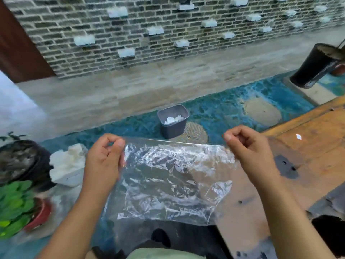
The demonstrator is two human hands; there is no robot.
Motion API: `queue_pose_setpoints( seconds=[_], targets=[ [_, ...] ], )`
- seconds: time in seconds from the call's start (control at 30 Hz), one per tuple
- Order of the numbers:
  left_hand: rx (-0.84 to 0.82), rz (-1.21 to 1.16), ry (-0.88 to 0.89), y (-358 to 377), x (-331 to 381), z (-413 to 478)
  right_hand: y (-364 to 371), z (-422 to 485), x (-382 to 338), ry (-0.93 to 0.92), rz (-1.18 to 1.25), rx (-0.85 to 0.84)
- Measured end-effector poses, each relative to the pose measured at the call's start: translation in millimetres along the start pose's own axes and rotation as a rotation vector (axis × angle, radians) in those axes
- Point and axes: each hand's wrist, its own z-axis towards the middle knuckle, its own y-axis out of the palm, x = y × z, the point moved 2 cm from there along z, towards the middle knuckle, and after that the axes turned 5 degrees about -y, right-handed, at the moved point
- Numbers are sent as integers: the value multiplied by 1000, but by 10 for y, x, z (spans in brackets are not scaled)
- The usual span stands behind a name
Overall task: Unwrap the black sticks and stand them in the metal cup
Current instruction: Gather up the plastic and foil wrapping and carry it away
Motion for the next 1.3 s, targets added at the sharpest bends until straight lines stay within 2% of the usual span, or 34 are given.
queue_pose_setpoints(
  seconds=[0.07, 0.1, 0.2, 0.27, 0.37, 0.5, 0.6, 0.73, 0.87, 0.93, 1.0, 1.1, 1.17, 1.3],
  targets=[
    [32, -55, -53, -130, -28, 146, 222, 105, -25, 92, 157, 92],
    [47, -84, -78, -190, -52, 209, 344, 134, 15, 214, 243, 107],
    [69, -152, -107, -323, -119, 346, 726, 134, 181, 583, 540, 37],
    [93, -180, -100, -399, -141, 408, 922, 181, 174, 673, 670, -46],
    [153, -171, -92, -499, -174, 517, 1069, 299, 156, 655, 715, -67],
    [240, -114, -129, -547, -239, 725, 1195, 493, 288, 659, 772, -334],
    [287, -61, -138, -533, -283, 974, 1270, 691, 442, 648, 693, -423],
    [335, 75, -100, -451, -366, 1438, 1449, 1118, 706, 575, 394, -407],
    [355, 163, -74, -251, -344, 2128, 1675, 1720, 961, 502, 361, -368],
    [321, 188, -83, -136, -295, 2515, 1747, 2068, 1092, 531, 393, -304],
    [268, 124, -171, -45, -307, 2875, 1767, 2409, 1184, 535, 453, -212],
    [111, 10, -459, 123, -365, 3306, 1753, 2821, 1347, 531, 505, -154],
    [-22, -128, -585, 323, -375, 3489, 1741, 3047, 1496, 552, 501, -121],
    [-140, -204, -649, 582, -458, 3731, 1705, 3390, 1575, 562, 494, -58]
  ],
)
